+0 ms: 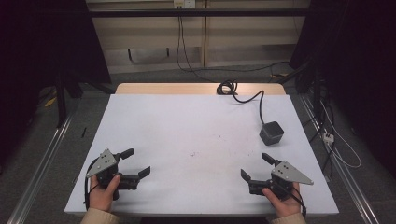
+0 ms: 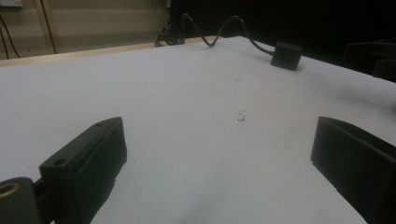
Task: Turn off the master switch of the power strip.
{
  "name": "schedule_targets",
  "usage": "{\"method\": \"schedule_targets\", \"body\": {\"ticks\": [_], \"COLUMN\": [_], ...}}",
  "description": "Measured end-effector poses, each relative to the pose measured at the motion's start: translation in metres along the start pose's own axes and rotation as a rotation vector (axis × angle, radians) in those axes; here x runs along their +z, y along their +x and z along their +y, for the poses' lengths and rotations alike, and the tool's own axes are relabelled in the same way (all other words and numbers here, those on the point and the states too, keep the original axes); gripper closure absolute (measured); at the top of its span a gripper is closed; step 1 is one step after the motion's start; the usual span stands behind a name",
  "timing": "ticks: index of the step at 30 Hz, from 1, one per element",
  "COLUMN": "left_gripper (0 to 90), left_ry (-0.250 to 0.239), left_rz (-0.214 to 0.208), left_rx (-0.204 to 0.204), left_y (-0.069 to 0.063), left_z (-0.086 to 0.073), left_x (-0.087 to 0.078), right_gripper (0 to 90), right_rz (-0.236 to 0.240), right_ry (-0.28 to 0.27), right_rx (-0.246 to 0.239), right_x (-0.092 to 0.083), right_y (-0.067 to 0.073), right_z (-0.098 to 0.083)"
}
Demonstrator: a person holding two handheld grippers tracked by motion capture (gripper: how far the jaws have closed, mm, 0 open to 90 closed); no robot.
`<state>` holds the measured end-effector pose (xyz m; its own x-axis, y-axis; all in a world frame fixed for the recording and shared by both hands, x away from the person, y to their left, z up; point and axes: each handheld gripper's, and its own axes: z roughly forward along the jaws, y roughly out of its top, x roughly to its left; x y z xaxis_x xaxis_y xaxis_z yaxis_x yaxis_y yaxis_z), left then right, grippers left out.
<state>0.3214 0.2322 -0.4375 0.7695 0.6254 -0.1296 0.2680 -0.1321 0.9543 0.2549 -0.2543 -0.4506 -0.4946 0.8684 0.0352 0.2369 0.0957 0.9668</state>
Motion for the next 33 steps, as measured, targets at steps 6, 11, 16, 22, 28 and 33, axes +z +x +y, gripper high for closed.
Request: {"method": "schedule_targets", "body": {"ticks": [6,11,16,22,28,33], "left_gripper": [3.1,3.1,3.1,3.1,3.1,3.0], "left_ry": [-0.002,-0.006,-0.011,-0.018,-0.017,-0.017], "left_rz": [-0.001,-0.005,-0.009,-0.008,-0.011,-0.015], "left_rx": [0.005,0.010,0.017,0.014,0.018,0.018], "left_y": [0.000,0.000,0.000,0.000,0.000,0.000], "left_z": [0.000,0.000,0.000,0.000,-0.001,-0.001], "left_x": [-0.001,-0.001,-0.003,-0.005,-0.005,-0.005], "right_gripper": [3.3,3.7,4.6,5.9,7.0,7.0], "right_rz": [0.006,0.003,-0.006,-0.018,-0.024,-0.029], "right_ry": [0.007,0.019,0.024,0.041,0.043,0.043], "right_rx": [-0.006,-0.010,-0.008,-0.021,-0.025,-0.019], "right_x": [0.001,0.003,0.005,0.008,0.011,0.012], "right_y": [-0.001,-0.004,-0.009,-0.016,-0.023,-0.028], "right_z": [0.001,0.002,0.004,0.006,0.008,0.009]}}
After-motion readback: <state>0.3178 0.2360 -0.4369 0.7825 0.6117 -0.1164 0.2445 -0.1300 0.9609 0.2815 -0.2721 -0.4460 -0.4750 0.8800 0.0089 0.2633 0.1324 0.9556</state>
